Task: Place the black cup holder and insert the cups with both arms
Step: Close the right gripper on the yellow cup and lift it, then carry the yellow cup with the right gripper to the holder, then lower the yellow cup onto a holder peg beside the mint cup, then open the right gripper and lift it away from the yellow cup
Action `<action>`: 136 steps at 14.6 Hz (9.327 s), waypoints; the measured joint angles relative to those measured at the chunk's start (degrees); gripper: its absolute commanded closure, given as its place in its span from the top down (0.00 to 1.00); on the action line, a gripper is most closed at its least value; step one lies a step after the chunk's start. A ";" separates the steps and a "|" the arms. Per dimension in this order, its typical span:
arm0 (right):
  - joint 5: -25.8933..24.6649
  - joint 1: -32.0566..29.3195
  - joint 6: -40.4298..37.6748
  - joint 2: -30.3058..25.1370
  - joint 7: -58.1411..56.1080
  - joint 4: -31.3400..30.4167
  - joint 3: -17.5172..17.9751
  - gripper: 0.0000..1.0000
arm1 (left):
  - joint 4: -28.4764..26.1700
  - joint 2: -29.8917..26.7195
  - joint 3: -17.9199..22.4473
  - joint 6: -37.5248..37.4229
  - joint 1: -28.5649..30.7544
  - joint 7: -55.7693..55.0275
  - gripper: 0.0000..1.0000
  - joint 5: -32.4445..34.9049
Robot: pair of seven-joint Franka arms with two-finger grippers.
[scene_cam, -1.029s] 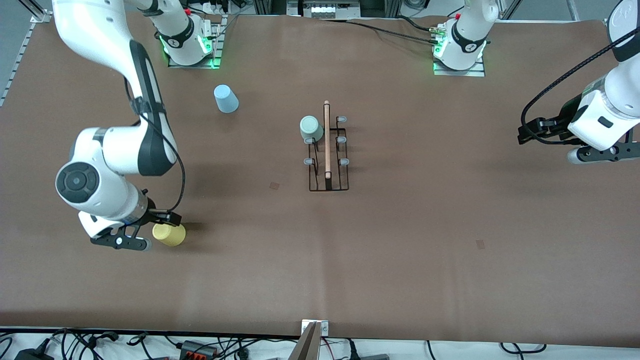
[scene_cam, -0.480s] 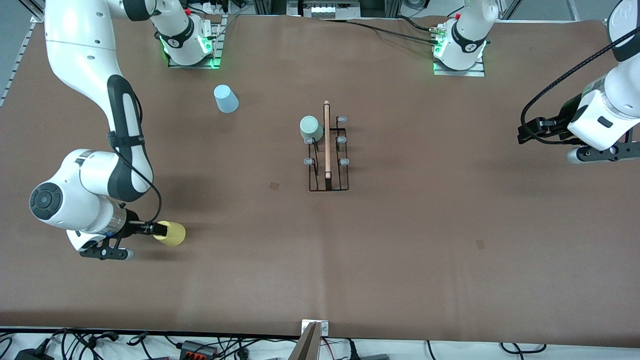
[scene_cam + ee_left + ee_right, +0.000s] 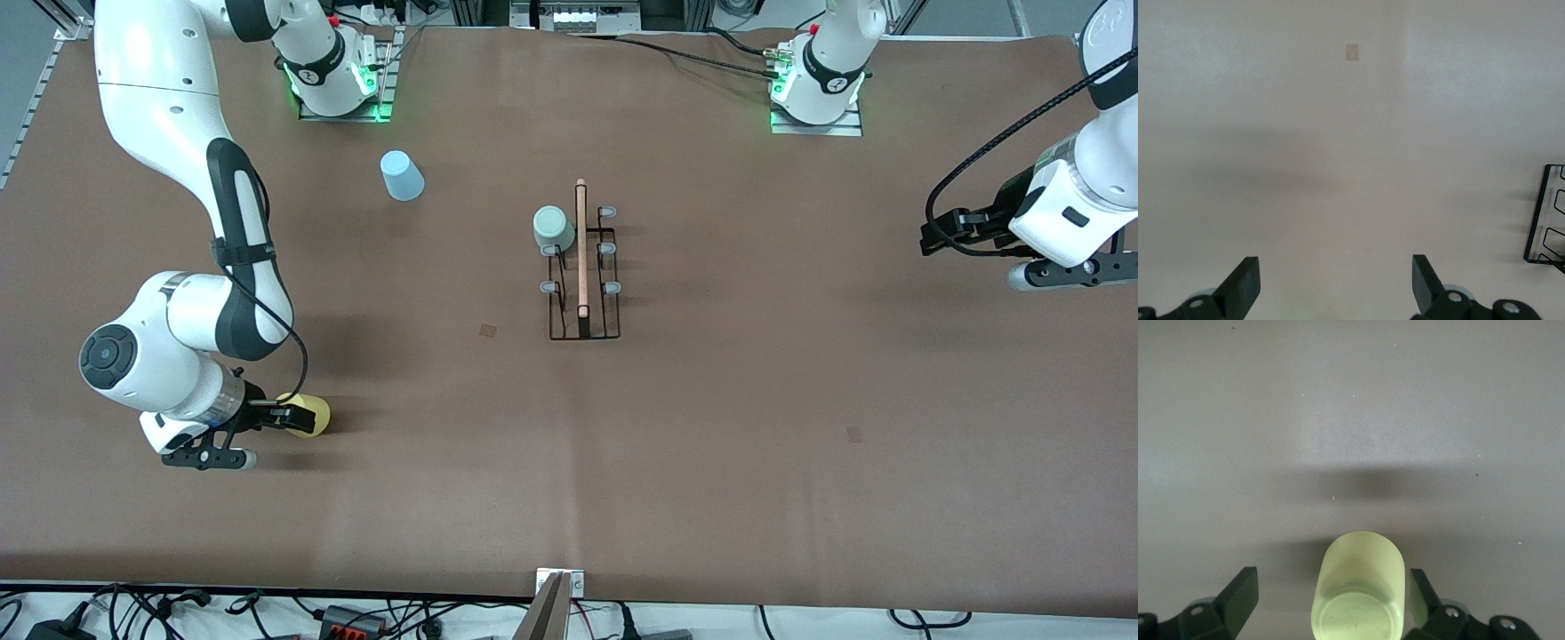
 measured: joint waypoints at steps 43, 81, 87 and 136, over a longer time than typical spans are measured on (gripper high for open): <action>-2.61 -0.32 -11.35 2.59 -3.97 4.27 -0.15 0.27 | 0.00 -0.01 0.00 -0.11 0.00 0.00 1.00 0.00; -3.76 33.49 -24.70 0.44 19.97 17.42 0.66 0.27 | 0.03 -0.05 -0.02 -0.48 0.00 0.00 1.00 0.00; -3.76 33.69 -24.60 1.61 19.98 17.34 0.66 0.27 | 0.16 -0.23 -0.02 -0.48 0.00 0.00 1.00 0.00; -3.79 34.38 -30.99 -7.57 23.95 15.71 -15.73 1.00 | 0.73 -0.65 -0.95 -0.25 0.12 0.00 1.00 0.00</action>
